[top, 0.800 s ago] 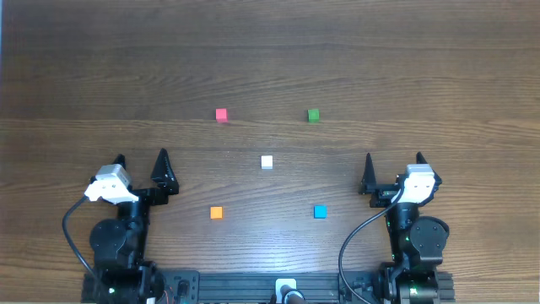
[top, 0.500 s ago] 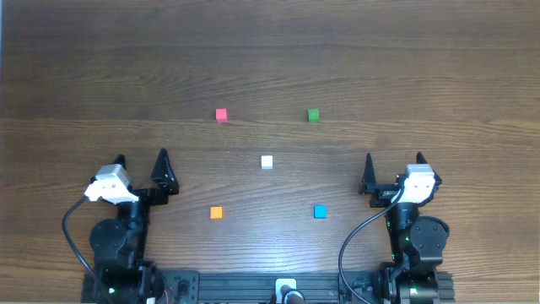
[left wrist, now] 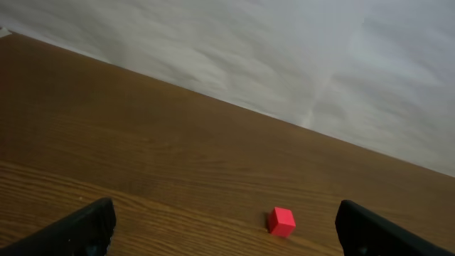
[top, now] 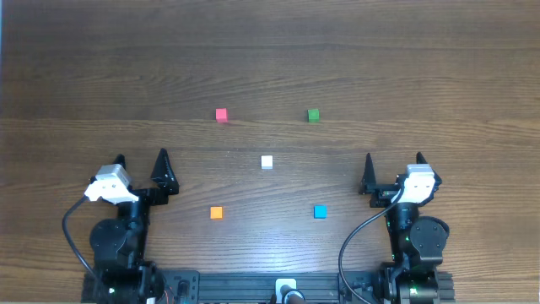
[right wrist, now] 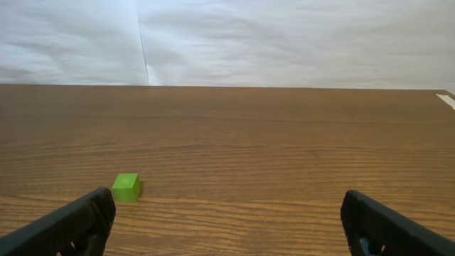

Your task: Stack Cubes

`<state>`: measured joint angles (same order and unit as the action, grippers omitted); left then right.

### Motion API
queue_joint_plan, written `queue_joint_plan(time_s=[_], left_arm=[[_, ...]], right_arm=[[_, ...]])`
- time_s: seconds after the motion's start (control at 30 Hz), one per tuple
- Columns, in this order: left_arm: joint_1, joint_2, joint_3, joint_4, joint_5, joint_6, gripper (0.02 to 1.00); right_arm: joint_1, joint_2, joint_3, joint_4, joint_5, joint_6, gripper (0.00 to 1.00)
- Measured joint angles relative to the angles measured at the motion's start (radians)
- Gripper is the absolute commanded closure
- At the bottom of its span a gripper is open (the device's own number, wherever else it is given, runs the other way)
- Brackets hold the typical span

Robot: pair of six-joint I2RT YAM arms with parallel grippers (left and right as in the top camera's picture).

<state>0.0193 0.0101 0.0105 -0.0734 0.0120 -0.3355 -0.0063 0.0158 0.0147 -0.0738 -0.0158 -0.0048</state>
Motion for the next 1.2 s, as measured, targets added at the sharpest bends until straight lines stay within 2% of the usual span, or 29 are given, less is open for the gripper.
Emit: queue_joint_plan(time_s=[0.8, 1.03, 1.2], left_arm=[[0.000, 0.009, 0.000, 0.002, 0.001, 0.000, 0.018], [-0.021, 0.237, 0.039, 0.051, 0.012, -0.005, 0.020], [-0.092, 0.532, 0.261, -0.037, 0.018, -0.005, 0.020]], right_arm=[[0.000, 0.000, 0.000, 0.000, 0.000, 0.001, 0.009], [0.000, 0.000, 0.000, 0.000, 0.000, 0.000, 0.009], [0.000, -0.001, 0.000, -0.001, 0.000, 0.001, 0.007]])
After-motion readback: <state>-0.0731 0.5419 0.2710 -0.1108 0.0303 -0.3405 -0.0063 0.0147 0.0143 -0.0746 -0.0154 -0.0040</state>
